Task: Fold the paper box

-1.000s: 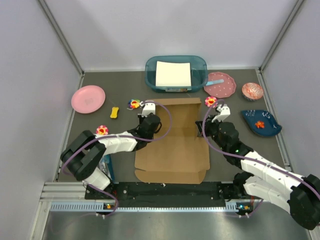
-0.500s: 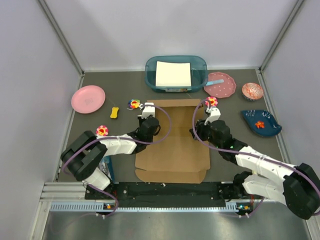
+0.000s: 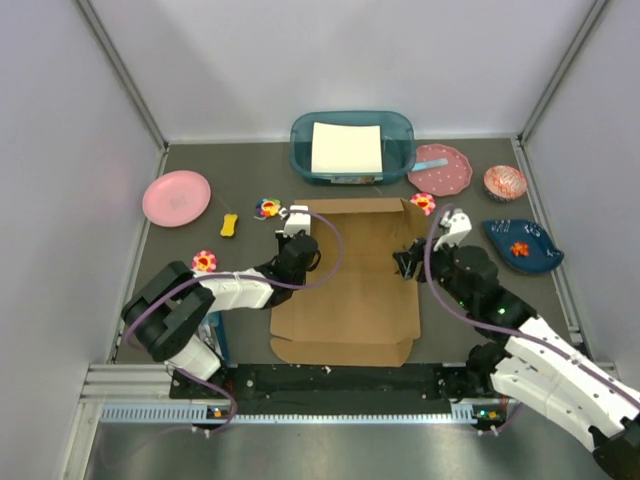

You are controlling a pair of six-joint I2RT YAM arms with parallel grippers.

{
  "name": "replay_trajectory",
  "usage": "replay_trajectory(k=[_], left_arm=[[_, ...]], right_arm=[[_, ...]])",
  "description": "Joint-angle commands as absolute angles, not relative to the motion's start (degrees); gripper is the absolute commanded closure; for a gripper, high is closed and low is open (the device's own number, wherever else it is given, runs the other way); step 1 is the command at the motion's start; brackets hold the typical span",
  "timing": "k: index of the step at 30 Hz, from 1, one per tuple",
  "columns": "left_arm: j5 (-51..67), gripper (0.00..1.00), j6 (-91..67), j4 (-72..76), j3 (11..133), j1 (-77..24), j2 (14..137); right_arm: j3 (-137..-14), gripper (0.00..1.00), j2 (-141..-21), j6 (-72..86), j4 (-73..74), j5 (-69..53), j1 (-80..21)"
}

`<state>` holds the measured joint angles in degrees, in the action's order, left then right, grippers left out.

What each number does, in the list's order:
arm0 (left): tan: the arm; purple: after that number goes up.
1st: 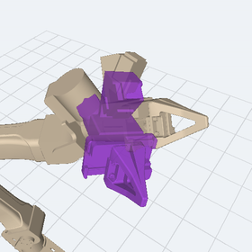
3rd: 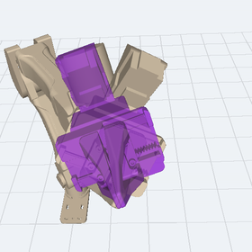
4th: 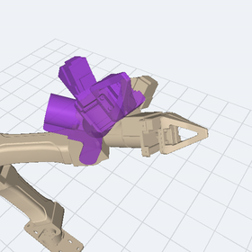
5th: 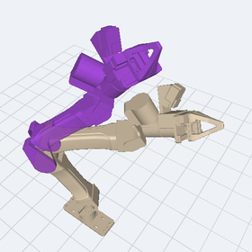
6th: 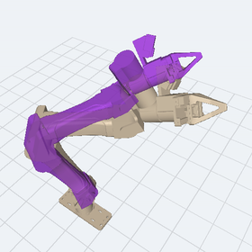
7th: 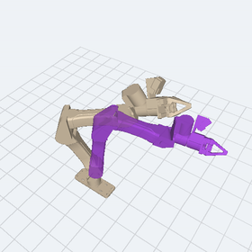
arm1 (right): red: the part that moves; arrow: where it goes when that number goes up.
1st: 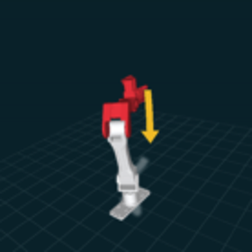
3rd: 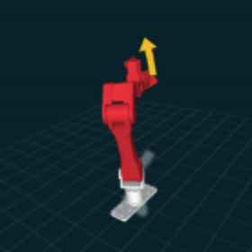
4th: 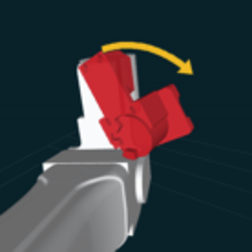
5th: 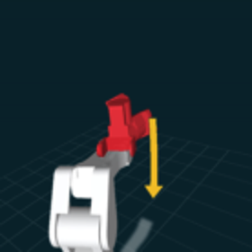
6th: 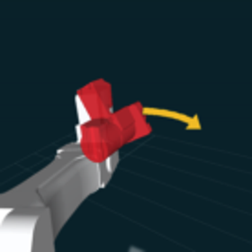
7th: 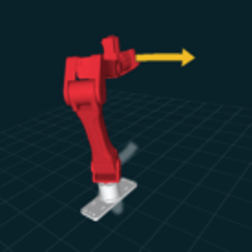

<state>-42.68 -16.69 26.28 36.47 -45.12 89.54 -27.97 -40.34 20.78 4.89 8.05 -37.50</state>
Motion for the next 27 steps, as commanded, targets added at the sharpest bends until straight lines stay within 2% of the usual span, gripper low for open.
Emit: replay_trajectory(k=[1, 4, 5, 6, 9, 13, 14, 17, 20, 27], left_arm=[[-42.28, 1.0, -14.5, 25.49, 35.6, -45.53, 90.88], [-42.36, 1.0, -14.33, 25.66, 35.51, -45.53, 90.44], [-42.36, 1.0, -14.24, 25.93, 35.42, -45.53, 90.44], [-42.36, 1.0, -14.24, 26.1, 35.16, -45.53, 90.18], [-42.28, 1.0, -14.15, 26.37, 34.89, -45.53, 90.18], [-41.84, 1.0, -14.15, 27.33, 34.19, -45.53, 89.83], [-41.75, 1.0, -14.24, 27.42, 33.84, -45.53, 89.82], [-41.22, 1.0, -14.15, 28.21, 33.4, -45.61, 89.65], [-40.61, 1.0, -14.15, 28.83, 33.31, -45.62, 89.82], [-39.73, 1.0, -14.06, 29.09, 33.4, -45.7, 89.74]], right_arm=[[-34.62, 0.38, -32.97, 17.24, 8.17, 13.78, -38.14], [-37.61, 0.42, -31.2, 18.27, 10.19, 25.45, -37.97], [-39.1, 0.46, -31.64, 18.98, 11.07, 32.54, -37.53], [-39.46, 0.54, -33.29, 20.12, 12.03, 34.69, -36.75], [-39.46, 0.67, -36.03, 26.41, 12.48, 37.18, -30.17], [-36.83, 0.71, -41.28, 37.16, 8.81, 24.65, -13.84], [-35.43, 0.71, -42.61, 38.74, 7.14, 17.82, -7.97], [-33.84, 0.71, -50.23, 42.36, 0.45, 10.14, -2.39], [-33.31, 0.72, -57.44, 42.8, -9.36, 2.85, -2.11], [-33.31, 0.71, -70.12, 43.07, -18.1, -10.89, -2.81]])
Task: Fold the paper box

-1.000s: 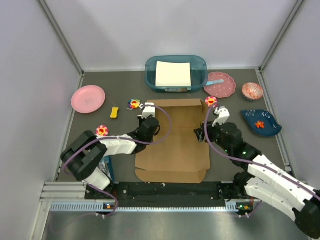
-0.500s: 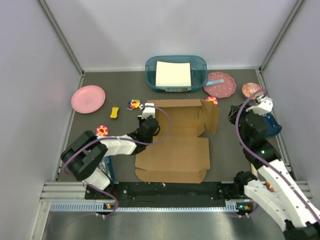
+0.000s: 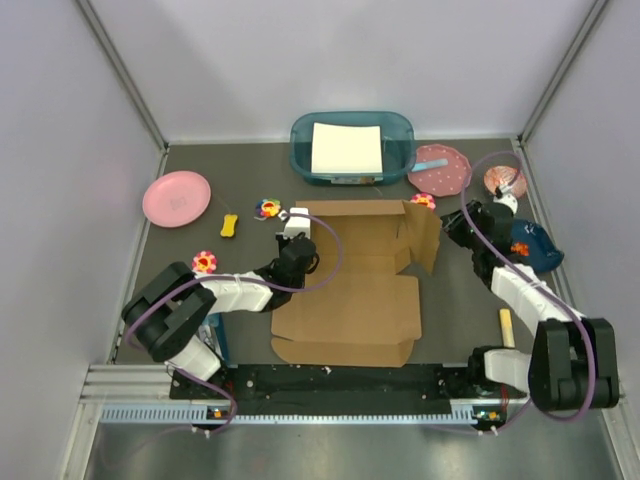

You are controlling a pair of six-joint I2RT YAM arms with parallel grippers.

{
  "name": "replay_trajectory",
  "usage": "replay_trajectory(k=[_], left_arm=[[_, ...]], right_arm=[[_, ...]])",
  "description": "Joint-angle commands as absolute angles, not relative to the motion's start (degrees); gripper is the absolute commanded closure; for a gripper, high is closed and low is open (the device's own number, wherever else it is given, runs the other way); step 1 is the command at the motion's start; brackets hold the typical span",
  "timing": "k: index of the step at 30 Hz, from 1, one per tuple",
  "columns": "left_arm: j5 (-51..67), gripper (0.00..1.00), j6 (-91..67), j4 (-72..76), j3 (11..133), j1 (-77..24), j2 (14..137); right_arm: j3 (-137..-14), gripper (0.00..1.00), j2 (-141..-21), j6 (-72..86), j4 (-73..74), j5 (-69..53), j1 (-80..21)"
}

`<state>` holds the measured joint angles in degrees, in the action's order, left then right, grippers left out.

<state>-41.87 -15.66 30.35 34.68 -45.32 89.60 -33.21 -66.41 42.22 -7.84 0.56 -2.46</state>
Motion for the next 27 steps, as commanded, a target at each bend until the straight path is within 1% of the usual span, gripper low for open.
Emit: replay_trajectory(k=[1, 6, 10, 13, 14, 20, 25, 27], left_arm=[[-39.64, 1.0, -14.06, 29.18, 33.57, -45.7, 89.82], [-38.76, 1.0, -13.97, 28.83, 34.36, -45.7, 90.44], [-38.93, 1.0, -13.45, 28.74, 34.28, -45.7, 90.26], [-39.02, 1.0, -13.27, 28.74, 34.36, -45.7, 90.0], [-38.76, 1.0, -13.36, 28.74, 34.28, -45.7, 90.0], [-38.32, 1.0, -13.18, 28.13, 34.89, -45.79, 89.91], [-37.88, 1.0, -12.92, 27.6, 34.98, -45.88, 89.56], [-37.62, 1.0, -12.66, 27.16, 35.16, -45.97, 89.38]], right_arm=[[-32.96, 0.71, -70.83, 42.54, -18.45, -13.25, -3.07], [-30.94, 0.68, -71.37, 37.02, -20.74, -18.8, -7.63], [-28.4, 0.67, -69.35, 32.61, -20.22, -19.25, -10.71], [-26.73, 0.63, -67.16, 30.33, -19.6, -18.64, -12.38], [-26.37, 0.59, -66.45, 29.63, -19.43, -17.94, -12.83], [-25.4, 0.47, -62.41, 26.19, -19.16, -11.7, -18.01], [-25.75, 0.39, -60.47, 25.05, -20.74, -10.55, -19.42], [-26.1, 0.37, -59.07, 23.57, -20.22, -10.55, -20.56]])
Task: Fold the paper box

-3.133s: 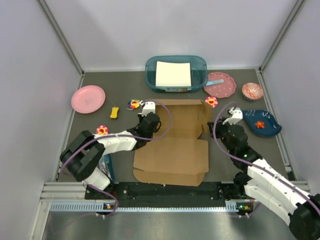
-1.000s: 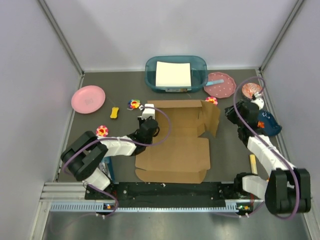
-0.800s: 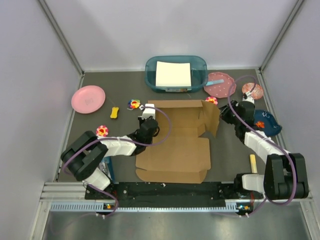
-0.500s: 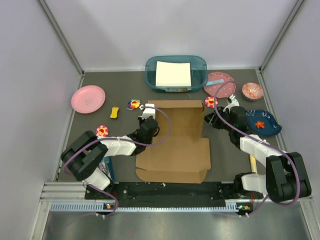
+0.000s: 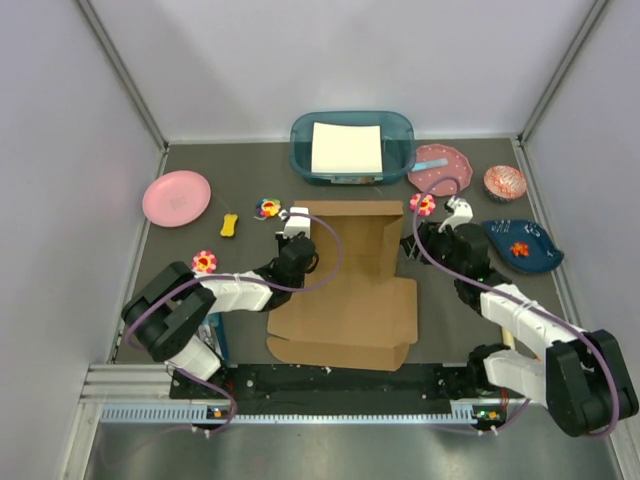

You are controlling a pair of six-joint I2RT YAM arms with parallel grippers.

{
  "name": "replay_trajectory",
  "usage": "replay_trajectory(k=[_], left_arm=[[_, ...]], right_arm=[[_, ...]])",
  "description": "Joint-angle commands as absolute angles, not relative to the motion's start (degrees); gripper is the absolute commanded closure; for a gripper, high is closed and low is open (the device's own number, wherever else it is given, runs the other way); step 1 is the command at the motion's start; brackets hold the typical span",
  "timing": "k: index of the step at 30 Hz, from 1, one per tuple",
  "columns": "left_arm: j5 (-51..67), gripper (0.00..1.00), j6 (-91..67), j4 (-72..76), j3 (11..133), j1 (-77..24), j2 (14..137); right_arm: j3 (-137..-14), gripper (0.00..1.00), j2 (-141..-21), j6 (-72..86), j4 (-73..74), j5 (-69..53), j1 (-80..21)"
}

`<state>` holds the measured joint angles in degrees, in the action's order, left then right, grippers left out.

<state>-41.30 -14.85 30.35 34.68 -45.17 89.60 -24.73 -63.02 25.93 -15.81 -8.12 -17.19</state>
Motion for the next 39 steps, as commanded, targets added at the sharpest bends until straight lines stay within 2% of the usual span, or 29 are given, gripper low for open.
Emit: replay_trajectory(k=[1, 16, 24, 33, 36, 39], left_arm=[[-37.44, 1.0, -12.66, 26.98, 35.33, -45.97, 89.3], [-36.47, 1.0, -11.78, 25.75, 36.3, -45.97, 89.74], [-35.16, 1.0, -10.99, 27.68, 35.42, -46.05, 89.47], [-34.37, 1.0, -9.58, 30.23, 34.63, -46.32, 89.3], [-34.37, 1.0, -9.49, 30.67, 34.45, -46.32, 89.03], [-34.45, 1.0, -9.49, 30.67, 34.37, -46.32, 88.86]], right_arm=[[-26.97, 0.37, -58.71, 23.03, -19.34, -10.29, -20.74], [-27.86, 0.39, -52.38, 21.0, -11.51, -9.05, -22.06], [-30.14, 0.37, -60.01, 20.31, -13.7, -8.0, -23.02], [-34.71, 0.36, -68.81, 15.83, -18.28, 5.79, -27.06], [-35.85, 0.42, -71.97, 15.03, -18.55, 9.22, -28.12], [-36.91, 0.6, -74.09, 13.89, -17.4, 12.56, -29.09]])
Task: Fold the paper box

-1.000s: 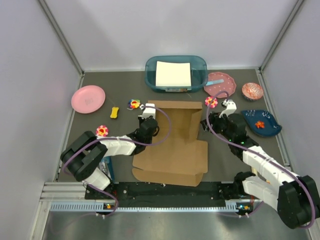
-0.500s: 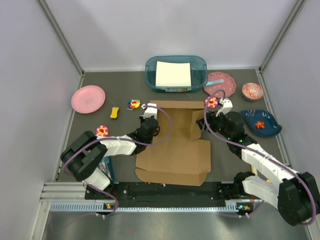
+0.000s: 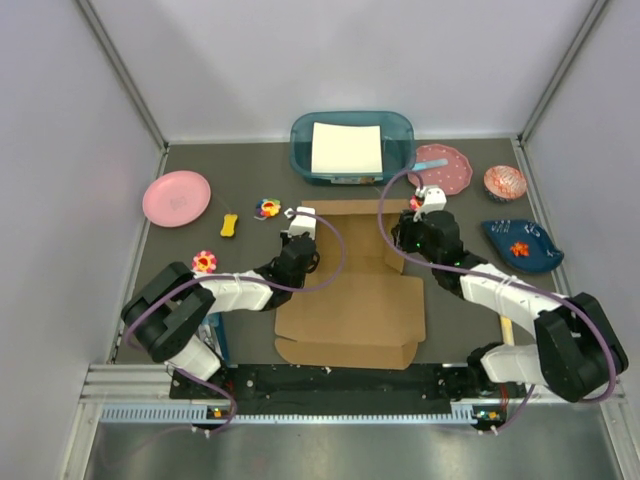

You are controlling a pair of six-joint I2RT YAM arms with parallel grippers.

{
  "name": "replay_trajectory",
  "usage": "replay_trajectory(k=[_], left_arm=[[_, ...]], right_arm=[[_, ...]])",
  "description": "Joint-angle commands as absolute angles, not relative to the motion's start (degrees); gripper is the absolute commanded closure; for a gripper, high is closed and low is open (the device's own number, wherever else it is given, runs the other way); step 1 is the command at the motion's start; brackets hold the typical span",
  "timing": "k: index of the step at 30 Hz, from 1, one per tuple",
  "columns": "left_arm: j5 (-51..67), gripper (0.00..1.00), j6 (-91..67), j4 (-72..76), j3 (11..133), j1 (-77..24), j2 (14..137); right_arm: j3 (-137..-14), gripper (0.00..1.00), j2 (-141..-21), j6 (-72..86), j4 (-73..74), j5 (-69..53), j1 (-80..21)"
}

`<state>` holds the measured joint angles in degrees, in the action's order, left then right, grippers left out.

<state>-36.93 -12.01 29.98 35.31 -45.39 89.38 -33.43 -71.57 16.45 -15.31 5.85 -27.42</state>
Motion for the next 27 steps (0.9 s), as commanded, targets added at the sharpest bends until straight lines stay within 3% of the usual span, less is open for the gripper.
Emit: replay_trajectory(k=[1, 7, 10, 12, 13, 15, 18, 20, 22, 24, 25, 27], left_arm=[[-34.54, 1.0, -9.49, 30.67, 34.45, -46.23, 88.77], [-34.89, 1.0, -9.84, 30.67, 34.63, -46.32, 88.51], [-34.89, 1.0, -10.02, 30.59, 34.63, -46.32, 88.59], [-34.98, 1.0, -10.28, 30.32, 34.63, -46.32, 88.51], [-34.98, 1.0, -10.28, 30.32, 34.63, -46.32, 88.51], [-35.07, 1.0, -10.55, 30.06, 34.72, -46.41, 88.5], [-35.16, 1.0, -10.81, 29.71, 34.72, -46.41, 88.24], [-35.33, 1.0, -10.81, 29.45, 34.72, -46.41, 87.98], [-35.42, 1.0, -10.81, 29.44, 34.72, -46.41, 87.89], [-35.51, 1.0, -10.81, 29.18, 34.89, -46.32, 87.8], [-35.59, 1.0, -10.72, 29.01, 34.98, -46.41, 87.89], [-35.77, 1.0, -10.81, 28.83, 35.15, -46.41, 87.8]], right_arm=[[-37.18, 0.69, -74.53, 13.28, -17.05, 15.79, -29.7], [-39.2, 1.0, -76.38, 11.51, -12.04, 25.56, -32.43], [-39.37, 1.0, -76.73, 11.16, -11.6, 26.89, -33.13], [-39.81, 0.89, -76.99, 10.73, -11.16, 26.89, -33.83], [-39.99, 0.75, -77.51, 10.72, -10.47, 27.33, -34.1], [-40.43, 0.68, -78.22, 10.64, -9.94, 27.6, -34.63], [-40.6, 0.66, -79.98, 10.98, -9.05, 27.95, -35.51], [-41.13, 0.69, -81.46, 11.51, -7.65, 28.04, -35.68], [-41.48, 0.79, -82.17, 11.51, -7.47, 27.95, -35.6], [-42.1, 0.96, -82.97, 11.51, -6.24, 28.73, -35.77], [-42.36, 1.0, -83.14, 11.69, -5.46, 29.35, -35.68], [-42.54, 1.0, -83.41, 12.04, -3.96, 31.28, -36.03]])
